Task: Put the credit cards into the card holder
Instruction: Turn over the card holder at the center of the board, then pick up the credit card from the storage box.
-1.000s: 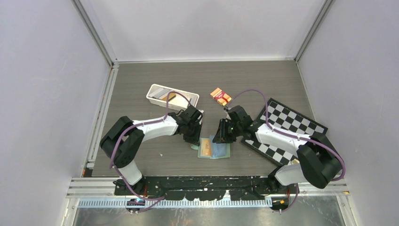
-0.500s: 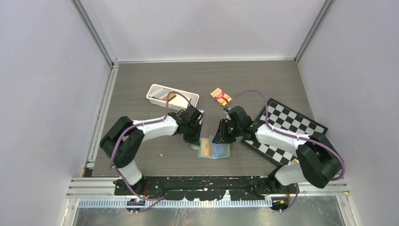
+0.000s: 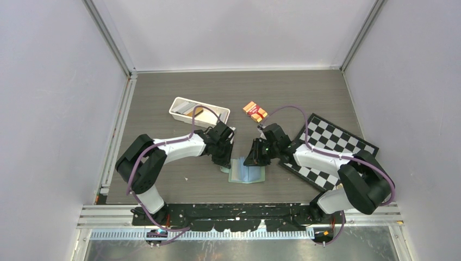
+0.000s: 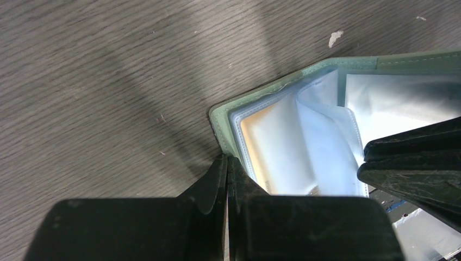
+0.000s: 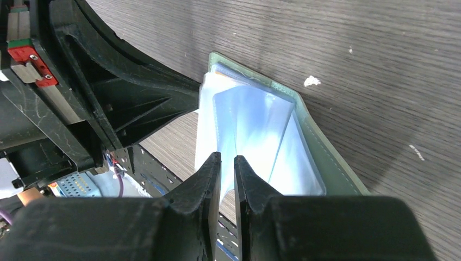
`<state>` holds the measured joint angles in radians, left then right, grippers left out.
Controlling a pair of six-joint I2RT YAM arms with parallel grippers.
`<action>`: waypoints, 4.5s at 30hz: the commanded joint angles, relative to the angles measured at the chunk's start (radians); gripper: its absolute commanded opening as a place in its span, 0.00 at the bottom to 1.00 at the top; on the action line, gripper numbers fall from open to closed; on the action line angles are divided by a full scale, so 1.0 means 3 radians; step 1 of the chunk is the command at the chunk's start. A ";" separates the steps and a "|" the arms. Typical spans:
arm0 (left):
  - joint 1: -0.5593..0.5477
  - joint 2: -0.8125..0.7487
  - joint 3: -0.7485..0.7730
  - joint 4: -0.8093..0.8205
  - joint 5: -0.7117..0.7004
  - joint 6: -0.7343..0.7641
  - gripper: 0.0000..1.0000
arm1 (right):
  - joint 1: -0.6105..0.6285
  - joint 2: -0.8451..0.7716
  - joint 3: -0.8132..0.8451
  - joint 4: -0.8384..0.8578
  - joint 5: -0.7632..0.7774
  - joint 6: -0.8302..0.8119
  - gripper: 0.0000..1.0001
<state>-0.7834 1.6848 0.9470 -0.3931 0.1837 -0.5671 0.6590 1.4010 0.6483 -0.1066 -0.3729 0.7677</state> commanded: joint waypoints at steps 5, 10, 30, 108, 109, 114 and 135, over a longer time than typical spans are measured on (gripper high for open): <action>-0.0032 0.0117 0.0000 0.0087 -0.0009 0.0029 0.00 | -0.0005 0.0040 -0.0039 0.0288 -0.0113 0.0105 0.20; -0.0032 0.0104 -0.0002 0.0078 -0.0018 0.0026 0.00 | -0.0006 0.0032 -0.0028 0.0142 0.0006 0.0034 0.20; -0.0033 -0.0065 0.0000 -0.0034 -0.0291 0.0063 0.01 | -0.0005 -0.0472 0.0236 -0.1391 0.1161 -0.0439 0.21; 0.1476 0.1132 0.2503 -0.0651 -0.1944 0.2835 0.43 | -0.0315 -0.1606 -0.0162 -0.1036 0.0982 -0.0516 0.58; 0.1476 0.1123 0.2503 -0.0653 -0.1945 0.2835 0.42 | -0.0321 -0.1600 -0.0162 -0.1035 0.0976 -0.0515 0.58; 0.1476 0.1095 0.2499 -0.0657 -0.1941 0.2831 0.38 | -0.0321 -0.1577 -0.0157 -0.1027 0.0967 -0.0510 0.58; 0.1422 0.1008 0.2473 -0.0762 -0.1845 0.2810 0.14 | -0.0322 -0.1576 -0.0165 -0.1018 0.0951 -0.0505 0.58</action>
<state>-0.3542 2.0636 1.6699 -0.6258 -0.3550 0.2695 0.5671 0.9298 0.5941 -0.4477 -0.0811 0.6048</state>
